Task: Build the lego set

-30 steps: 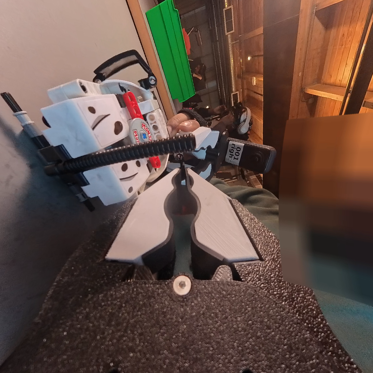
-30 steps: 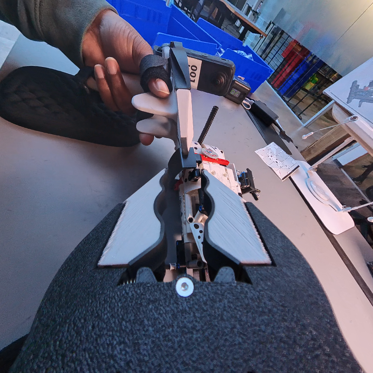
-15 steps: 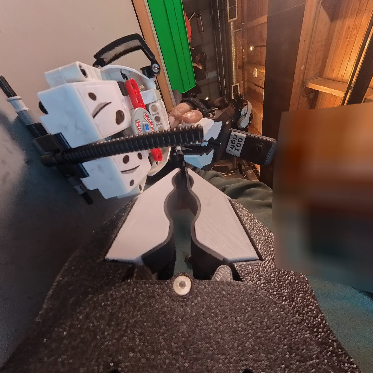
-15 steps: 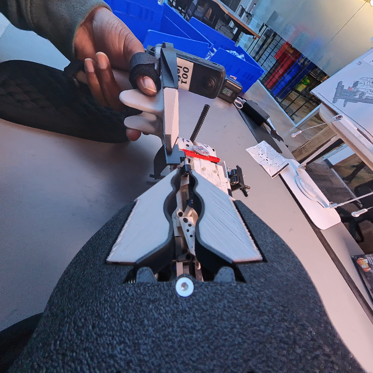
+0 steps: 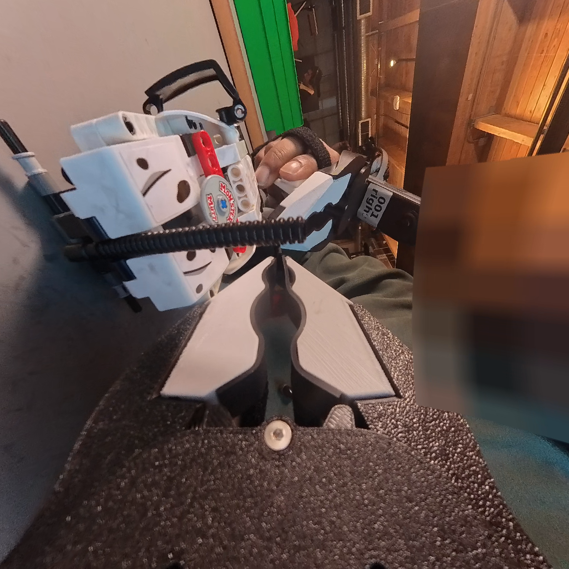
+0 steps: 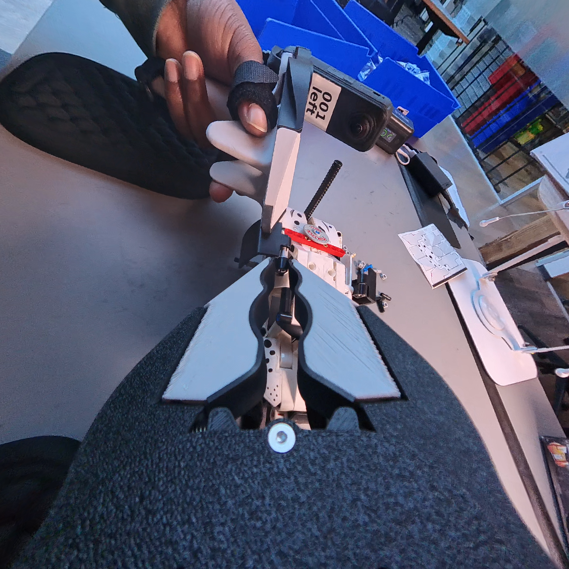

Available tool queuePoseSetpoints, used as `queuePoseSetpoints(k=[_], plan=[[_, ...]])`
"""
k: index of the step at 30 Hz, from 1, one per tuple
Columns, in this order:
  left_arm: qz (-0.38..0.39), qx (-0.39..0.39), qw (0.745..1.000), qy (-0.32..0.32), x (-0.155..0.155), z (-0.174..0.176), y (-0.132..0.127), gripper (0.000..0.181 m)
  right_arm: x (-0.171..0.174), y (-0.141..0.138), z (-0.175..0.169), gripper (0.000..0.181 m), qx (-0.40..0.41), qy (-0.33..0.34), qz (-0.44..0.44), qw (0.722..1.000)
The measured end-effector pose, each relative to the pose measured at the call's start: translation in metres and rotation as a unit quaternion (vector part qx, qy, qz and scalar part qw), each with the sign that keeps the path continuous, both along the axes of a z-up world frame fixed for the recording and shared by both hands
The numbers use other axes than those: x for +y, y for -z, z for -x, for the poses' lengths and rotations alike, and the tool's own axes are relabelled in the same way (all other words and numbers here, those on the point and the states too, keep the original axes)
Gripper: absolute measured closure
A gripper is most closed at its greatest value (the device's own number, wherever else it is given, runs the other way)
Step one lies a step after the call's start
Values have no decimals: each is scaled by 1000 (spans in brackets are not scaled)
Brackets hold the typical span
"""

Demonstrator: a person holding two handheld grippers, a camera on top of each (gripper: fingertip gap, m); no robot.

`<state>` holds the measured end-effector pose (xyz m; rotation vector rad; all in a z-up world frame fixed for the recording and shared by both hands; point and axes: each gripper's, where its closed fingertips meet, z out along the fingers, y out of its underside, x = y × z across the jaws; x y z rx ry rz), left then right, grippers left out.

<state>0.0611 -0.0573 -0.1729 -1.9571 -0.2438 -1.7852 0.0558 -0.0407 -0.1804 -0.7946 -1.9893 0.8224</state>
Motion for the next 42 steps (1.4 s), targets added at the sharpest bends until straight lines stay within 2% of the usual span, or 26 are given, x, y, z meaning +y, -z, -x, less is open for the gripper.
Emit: queuePoseSetpoints(k=[15,24,33,42], plan=[[55,11,996,76,-6,-5,1,181,-5,-1,-3,175,47,-15,-4,999],[64,41,986,147,-8,-14,0,181,-8,-1,-5,176,53,-32,-12,998],[42,37,989,136,-6,-12,-1,181,-7,-1,-5,176,60,-41,-14,997],[22,34,997,63,0,-7,-1,181,-6,-1,-3,175,74,-35,-25,996]])
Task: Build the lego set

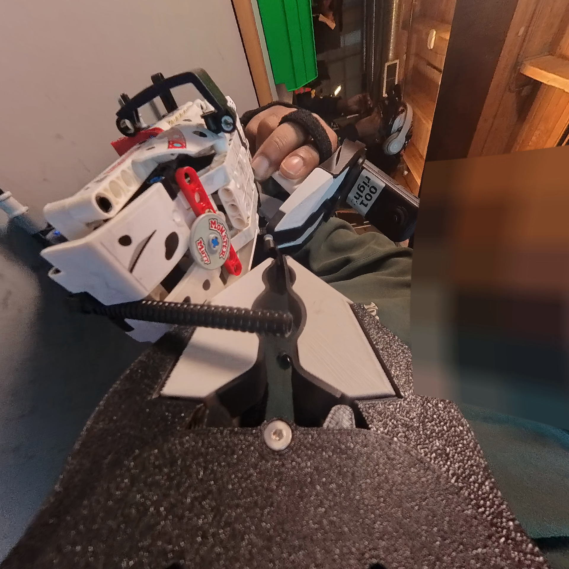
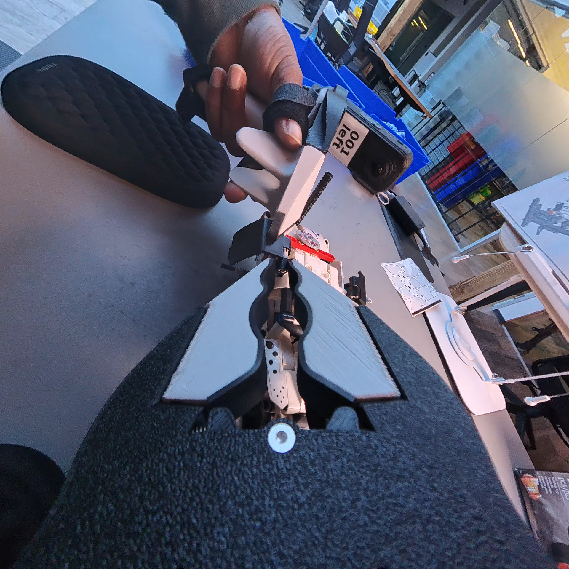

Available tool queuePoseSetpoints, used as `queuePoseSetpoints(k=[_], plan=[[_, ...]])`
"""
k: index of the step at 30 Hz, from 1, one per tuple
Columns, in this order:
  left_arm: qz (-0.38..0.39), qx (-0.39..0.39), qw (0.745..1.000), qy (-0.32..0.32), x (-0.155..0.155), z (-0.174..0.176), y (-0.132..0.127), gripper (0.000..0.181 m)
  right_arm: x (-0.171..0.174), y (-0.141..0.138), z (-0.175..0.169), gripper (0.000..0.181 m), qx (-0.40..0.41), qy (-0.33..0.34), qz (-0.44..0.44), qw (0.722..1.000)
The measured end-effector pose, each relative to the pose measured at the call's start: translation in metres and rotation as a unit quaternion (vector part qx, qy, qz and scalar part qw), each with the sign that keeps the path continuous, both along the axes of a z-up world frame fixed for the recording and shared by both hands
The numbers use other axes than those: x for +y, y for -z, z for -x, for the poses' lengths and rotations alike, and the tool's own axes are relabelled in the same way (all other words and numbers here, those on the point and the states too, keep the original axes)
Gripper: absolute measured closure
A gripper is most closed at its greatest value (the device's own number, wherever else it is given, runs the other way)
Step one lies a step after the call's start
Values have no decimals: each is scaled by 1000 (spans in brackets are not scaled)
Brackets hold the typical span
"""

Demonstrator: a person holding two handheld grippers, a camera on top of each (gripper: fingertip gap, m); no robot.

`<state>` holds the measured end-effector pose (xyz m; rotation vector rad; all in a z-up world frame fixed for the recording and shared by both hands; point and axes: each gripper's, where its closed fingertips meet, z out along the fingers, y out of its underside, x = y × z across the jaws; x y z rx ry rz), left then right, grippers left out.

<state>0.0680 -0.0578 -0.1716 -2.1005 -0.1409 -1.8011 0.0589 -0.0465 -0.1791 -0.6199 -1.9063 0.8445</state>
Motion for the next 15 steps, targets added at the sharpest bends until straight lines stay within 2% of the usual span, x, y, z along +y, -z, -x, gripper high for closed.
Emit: queuePoseSetpoints(k=[4,15], plan=[[0,-2,1000,-15,2,3,1,181,0,0,1,176,7,-2,-11,1000],[11,58,994,88,-1,-1,5,181,0,0,1,177,6,-10,-21,1000]])
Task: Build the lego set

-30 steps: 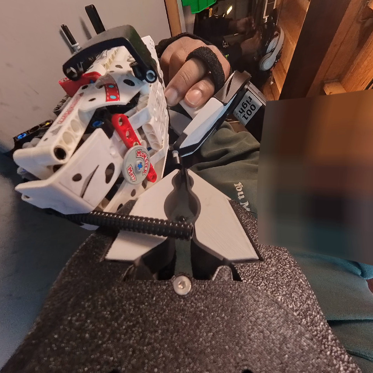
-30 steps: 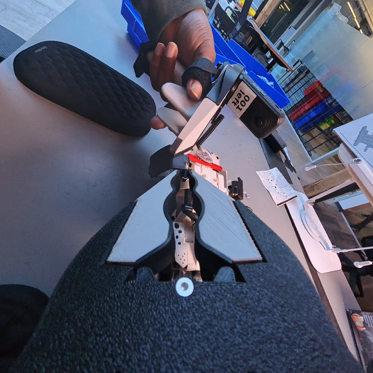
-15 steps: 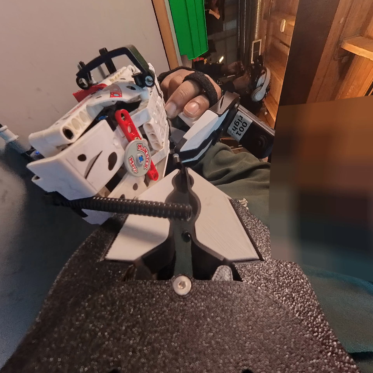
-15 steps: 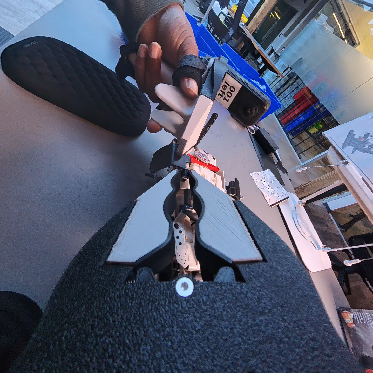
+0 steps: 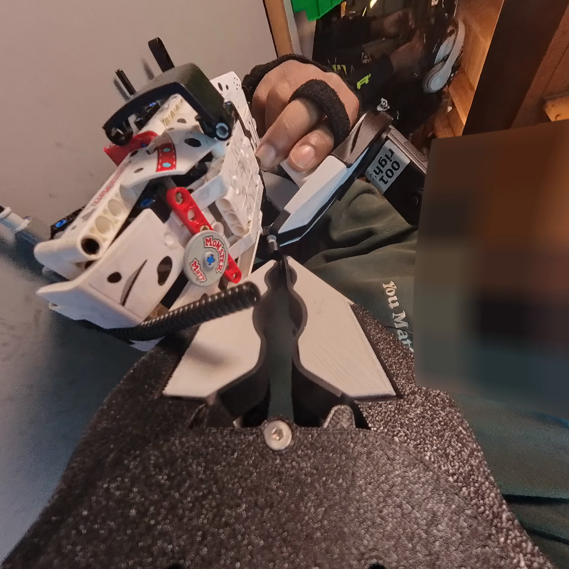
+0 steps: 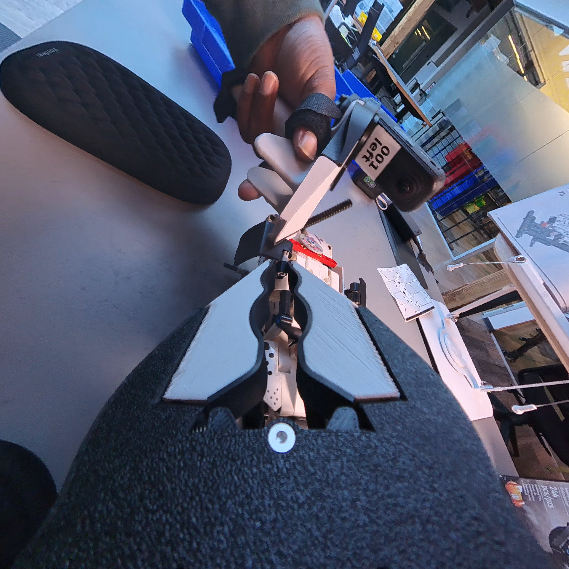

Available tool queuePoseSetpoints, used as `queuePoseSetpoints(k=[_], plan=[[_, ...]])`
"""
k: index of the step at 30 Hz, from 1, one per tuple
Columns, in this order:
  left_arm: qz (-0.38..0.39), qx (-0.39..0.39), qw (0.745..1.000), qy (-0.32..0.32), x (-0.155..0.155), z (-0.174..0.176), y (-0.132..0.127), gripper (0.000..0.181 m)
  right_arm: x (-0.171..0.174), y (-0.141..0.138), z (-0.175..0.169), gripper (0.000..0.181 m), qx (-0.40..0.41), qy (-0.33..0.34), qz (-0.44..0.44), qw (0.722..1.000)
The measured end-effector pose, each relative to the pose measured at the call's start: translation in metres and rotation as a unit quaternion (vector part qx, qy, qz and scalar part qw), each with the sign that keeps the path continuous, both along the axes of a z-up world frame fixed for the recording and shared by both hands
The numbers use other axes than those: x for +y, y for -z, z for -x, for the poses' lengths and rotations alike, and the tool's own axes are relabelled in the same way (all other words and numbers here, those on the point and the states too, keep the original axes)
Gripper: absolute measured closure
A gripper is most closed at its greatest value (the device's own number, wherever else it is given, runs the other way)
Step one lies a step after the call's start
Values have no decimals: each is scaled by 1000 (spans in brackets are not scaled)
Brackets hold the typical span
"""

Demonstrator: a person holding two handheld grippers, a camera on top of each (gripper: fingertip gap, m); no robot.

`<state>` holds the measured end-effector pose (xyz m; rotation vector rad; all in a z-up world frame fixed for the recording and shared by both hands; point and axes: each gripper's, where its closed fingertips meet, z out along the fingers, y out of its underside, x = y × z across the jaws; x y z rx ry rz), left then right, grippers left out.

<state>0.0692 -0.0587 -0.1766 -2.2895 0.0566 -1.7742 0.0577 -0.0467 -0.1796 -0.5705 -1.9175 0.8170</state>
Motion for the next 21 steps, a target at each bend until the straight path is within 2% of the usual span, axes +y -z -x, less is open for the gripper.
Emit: queuePoseSetpoints(k=[15,21], plan=[[0,71,989,133,-5,0,4,181,-3,0,-1,177,-13,-19,-23,999],[-6,95,989,112,-1,3,3,181,1,1,2,175,-22,-6,-20,1000]])
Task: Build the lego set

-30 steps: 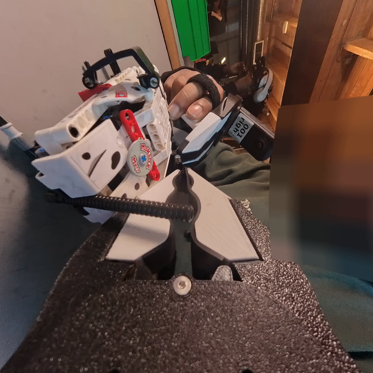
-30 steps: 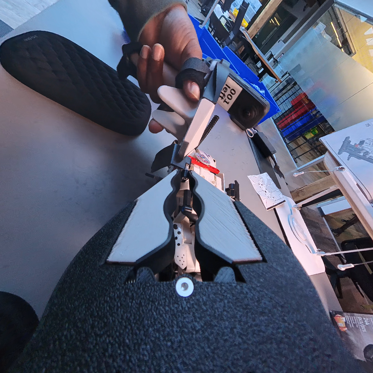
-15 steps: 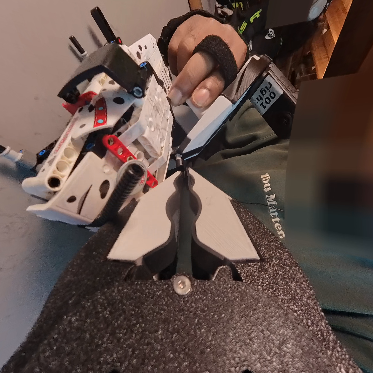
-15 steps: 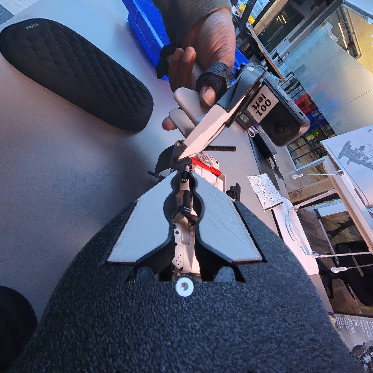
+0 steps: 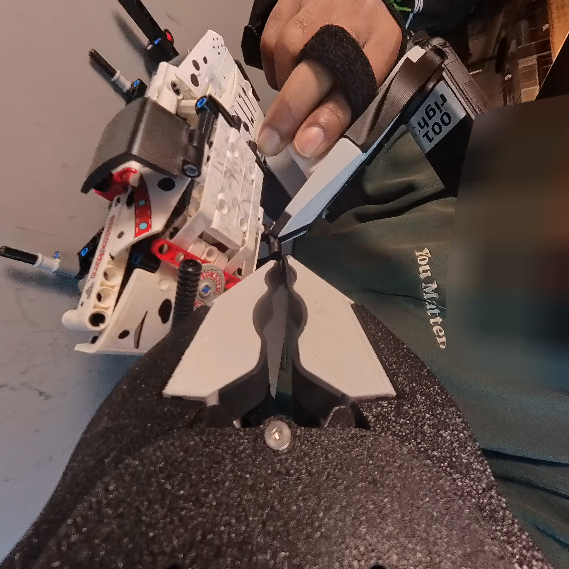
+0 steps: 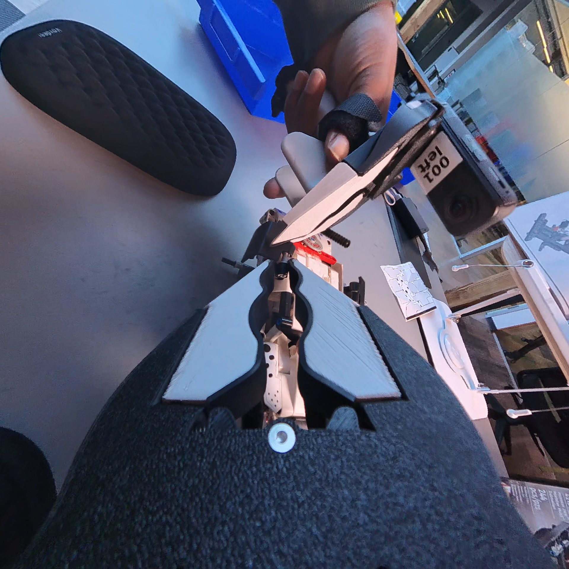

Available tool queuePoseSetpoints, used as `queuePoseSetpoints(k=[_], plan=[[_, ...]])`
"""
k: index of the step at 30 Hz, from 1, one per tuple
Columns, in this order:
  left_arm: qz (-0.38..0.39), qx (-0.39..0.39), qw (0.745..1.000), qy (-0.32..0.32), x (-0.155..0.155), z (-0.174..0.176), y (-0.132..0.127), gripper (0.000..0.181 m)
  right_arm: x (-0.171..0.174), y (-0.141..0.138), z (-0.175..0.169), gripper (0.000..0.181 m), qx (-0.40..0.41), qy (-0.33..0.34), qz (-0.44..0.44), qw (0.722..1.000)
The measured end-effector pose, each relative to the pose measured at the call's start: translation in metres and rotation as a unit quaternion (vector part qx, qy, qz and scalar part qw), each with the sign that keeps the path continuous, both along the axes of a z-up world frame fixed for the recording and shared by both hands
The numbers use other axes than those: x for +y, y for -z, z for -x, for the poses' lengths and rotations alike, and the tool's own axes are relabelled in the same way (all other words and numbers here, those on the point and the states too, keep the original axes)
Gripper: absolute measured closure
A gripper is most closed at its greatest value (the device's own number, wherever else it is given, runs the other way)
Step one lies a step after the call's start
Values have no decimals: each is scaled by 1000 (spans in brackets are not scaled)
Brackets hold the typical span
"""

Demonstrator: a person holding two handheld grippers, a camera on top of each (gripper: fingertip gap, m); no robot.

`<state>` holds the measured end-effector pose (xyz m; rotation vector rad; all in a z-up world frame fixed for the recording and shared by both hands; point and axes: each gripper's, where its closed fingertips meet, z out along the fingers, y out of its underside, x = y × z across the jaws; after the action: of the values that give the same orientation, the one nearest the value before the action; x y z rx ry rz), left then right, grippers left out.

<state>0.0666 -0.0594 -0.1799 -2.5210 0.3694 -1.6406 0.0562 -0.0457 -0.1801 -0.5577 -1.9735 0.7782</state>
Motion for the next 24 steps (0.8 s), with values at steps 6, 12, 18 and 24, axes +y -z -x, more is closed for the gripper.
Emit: queuePoseSetpoints(k=[6,12,18,24], plan=[[-60,44,996,-45,1,8,0,179,1,-1,6,175,2,19,24,1000],[-65,3,993,-99,5,9,-4,181,2,-1,7,174,5,31,30,999],[-49,-44,988,-138,6,4,-2,181,10,-3,1,172,2,48,45,998],[-52,-60,985,-150,9,2,-2,181,12,-1,-2,175,-28,35,63,997]])
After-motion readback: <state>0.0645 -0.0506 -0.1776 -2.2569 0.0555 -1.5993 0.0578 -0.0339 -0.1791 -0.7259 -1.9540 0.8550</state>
